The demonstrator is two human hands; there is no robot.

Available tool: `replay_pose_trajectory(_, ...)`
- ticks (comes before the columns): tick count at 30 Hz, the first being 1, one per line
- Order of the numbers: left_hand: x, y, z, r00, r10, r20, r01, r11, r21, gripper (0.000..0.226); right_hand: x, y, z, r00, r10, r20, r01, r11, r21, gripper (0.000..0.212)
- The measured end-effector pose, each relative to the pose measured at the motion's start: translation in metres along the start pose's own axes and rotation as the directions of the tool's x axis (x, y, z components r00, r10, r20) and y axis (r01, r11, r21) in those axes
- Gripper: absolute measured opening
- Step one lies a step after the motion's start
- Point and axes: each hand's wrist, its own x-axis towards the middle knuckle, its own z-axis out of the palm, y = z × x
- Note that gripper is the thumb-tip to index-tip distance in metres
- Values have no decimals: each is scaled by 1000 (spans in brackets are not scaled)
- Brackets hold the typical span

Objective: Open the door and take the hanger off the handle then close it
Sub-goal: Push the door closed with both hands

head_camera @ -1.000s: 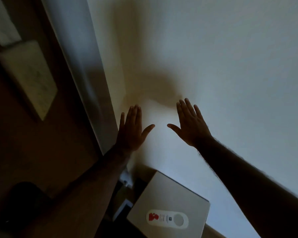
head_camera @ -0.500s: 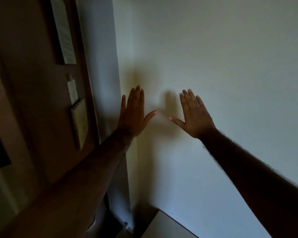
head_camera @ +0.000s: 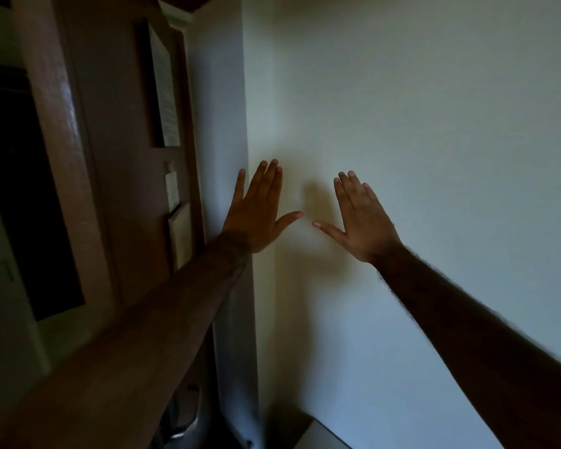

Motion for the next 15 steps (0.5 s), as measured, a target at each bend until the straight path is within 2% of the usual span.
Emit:
replay_pose_trajectory(3,-30,-34,1,998,-7,55,0,991,133,103,-2,-42,40,999,-38,37,33,992,122,101)
replay_pose_trajectory(6,-36,-35,-7,996,32,87,-50,975,215,102,-11,-50,60,994,-71,81,58,987,151,103)
replay_pose_trajectory(10,-47,-25,-17,990,29,140,-63,967,247,101,-24,-61,79,987,-115,113,88,972,218,105)
replay_pose_trajectory(12,-69,-33,-16,972,-1,237,-75,947,312,102,-31,-84,98,981,-153,116,114,951,287,103)
replay_pose_trajectory(15,-112,-57,-10,908,-70,413,-135,884,448,100,-45,-133,135,960,-225,168,133,892,432,105)
